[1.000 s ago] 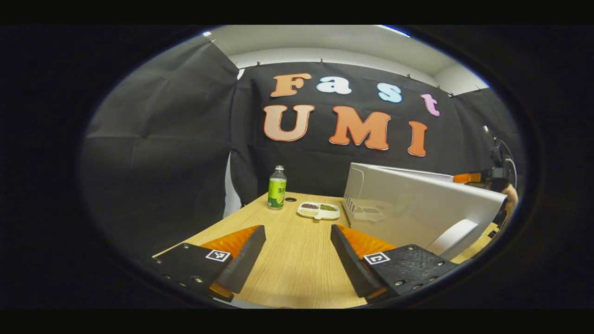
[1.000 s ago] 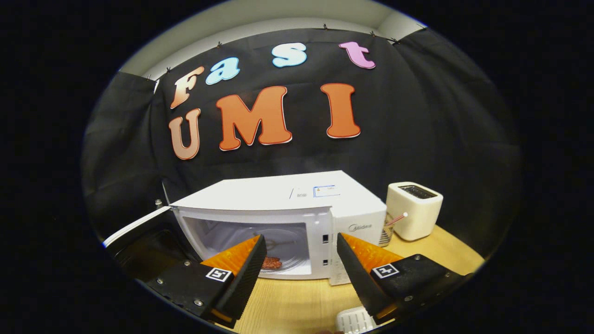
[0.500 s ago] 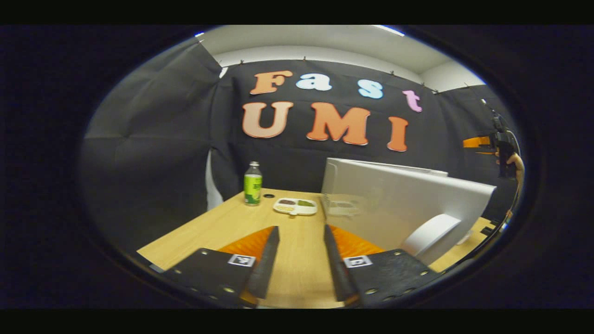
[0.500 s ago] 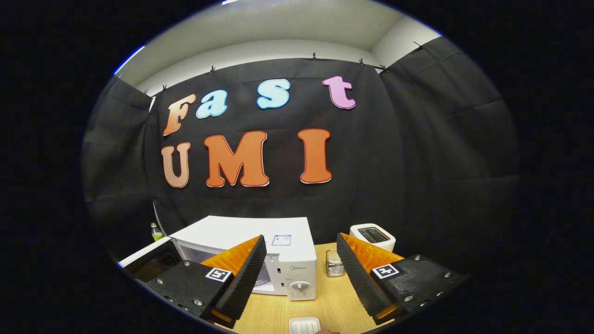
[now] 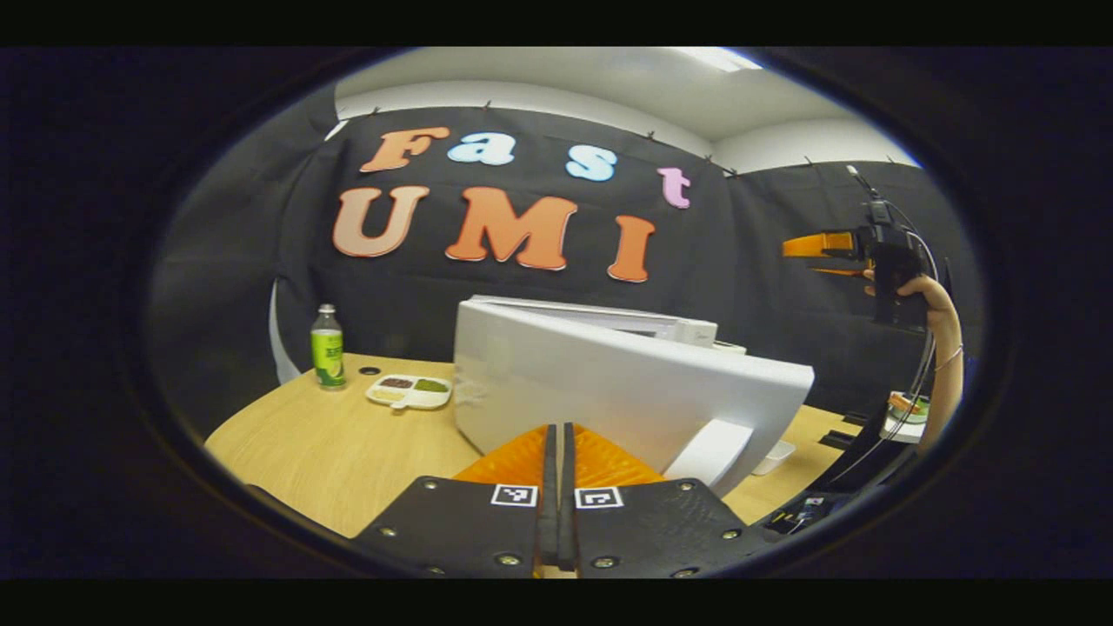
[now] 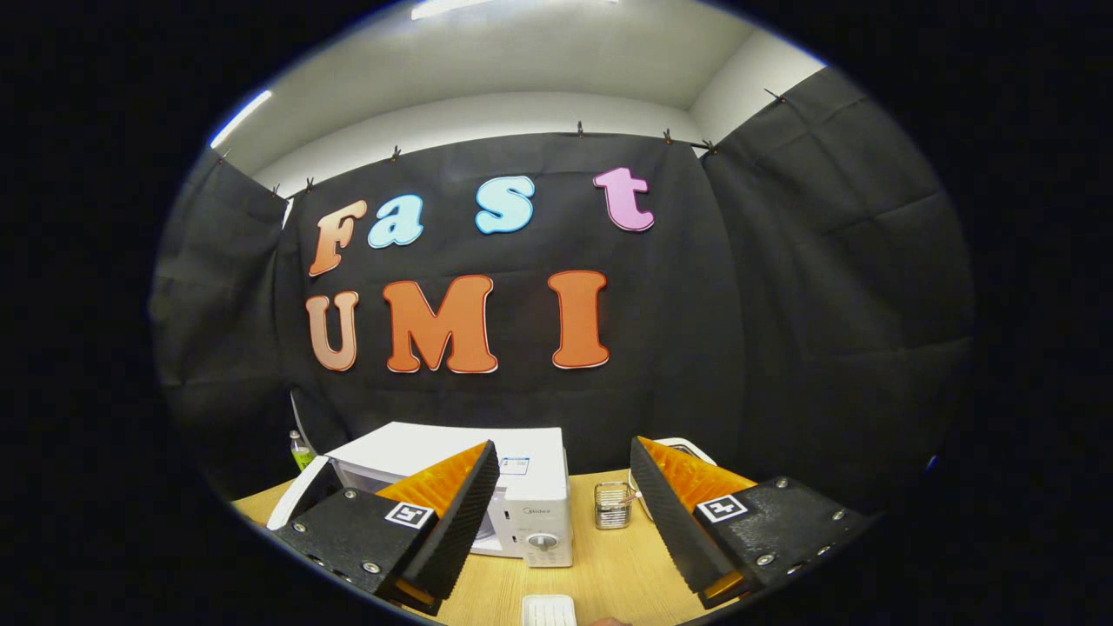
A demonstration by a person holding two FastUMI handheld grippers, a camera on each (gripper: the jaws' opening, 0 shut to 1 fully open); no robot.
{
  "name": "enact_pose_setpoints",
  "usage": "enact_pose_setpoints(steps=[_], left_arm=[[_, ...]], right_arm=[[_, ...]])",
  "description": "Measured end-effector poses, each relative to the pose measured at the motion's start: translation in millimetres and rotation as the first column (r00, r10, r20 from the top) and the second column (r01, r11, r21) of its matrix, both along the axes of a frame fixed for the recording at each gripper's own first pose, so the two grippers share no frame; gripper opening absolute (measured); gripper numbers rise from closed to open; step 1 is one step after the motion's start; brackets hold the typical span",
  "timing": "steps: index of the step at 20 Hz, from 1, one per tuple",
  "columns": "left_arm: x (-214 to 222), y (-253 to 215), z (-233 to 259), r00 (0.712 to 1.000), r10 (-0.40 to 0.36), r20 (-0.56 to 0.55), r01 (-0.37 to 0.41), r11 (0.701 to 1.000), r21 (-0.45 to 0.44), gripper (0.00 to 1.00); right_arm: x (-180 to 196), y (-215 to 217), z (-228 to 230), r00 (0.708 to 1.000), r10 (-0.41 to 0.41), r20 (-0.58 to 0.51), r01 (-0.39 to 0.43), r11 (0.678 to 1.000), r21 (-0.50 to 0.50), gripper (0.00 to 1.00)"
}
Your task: Open the microwave oven with the left hand, put the food in, and close the microwave oven.
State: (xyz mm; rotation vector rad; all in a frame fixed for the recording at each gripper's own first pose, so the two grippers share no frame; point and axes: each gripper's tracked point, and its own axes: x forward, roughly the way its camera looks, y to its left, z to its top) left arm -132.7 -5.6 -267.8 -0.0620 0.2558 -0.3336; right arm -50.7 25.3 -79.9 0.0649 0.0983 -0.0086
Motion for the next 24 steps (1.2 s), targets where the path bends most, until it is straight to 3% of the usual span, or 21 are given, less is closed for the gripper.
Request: enact_pose_setpoints(steps=[4,8,10,13,19,24], left_arm=[[24,-51,-1,0.999,-0.050,0.002,0.050,0.999,0.004,0.00],[57,-102,-7,0.994,-0.099,-0.048,0.095,0.993,-0.074,0.00],[78,-119,-11,0.993,-0.100,-0.058,0.096,0.994,-0.060,0.02],[114,-135,-23,0.997,-0.058,-0.053,0.057,0.998,-0.007,0.01],[165,-170,-52,0.995,0.004,-0.098,-0.006,1.000,-0.021,0.02],[199,-177,-58,0.995,0.049,-0.088,-0.044,0.998,0.052,0.02]], right_arm=[[-6,-8,3,1.000,0.008,0.005,-0.008,1.000,0.003,0.94],[-12,-25,2,1.000,-0.008,0.003,0.008,1.000,0.012,0.94],[-14,-34,-1,1.000,-0.020,0.000,0.020,1.000,0.009,0.94],[-15,-50,-5,0.999,-0.046,-0.008,0.046,0.999,-0.007,0.95],[-17,-77,-10,0.996,-0.087,-0.019,0.087,0.996,-0.008,0.94],[-17,-92,-18,0.993,-0.110,-0.034,0.110,0.994,-0.003,0.94]])
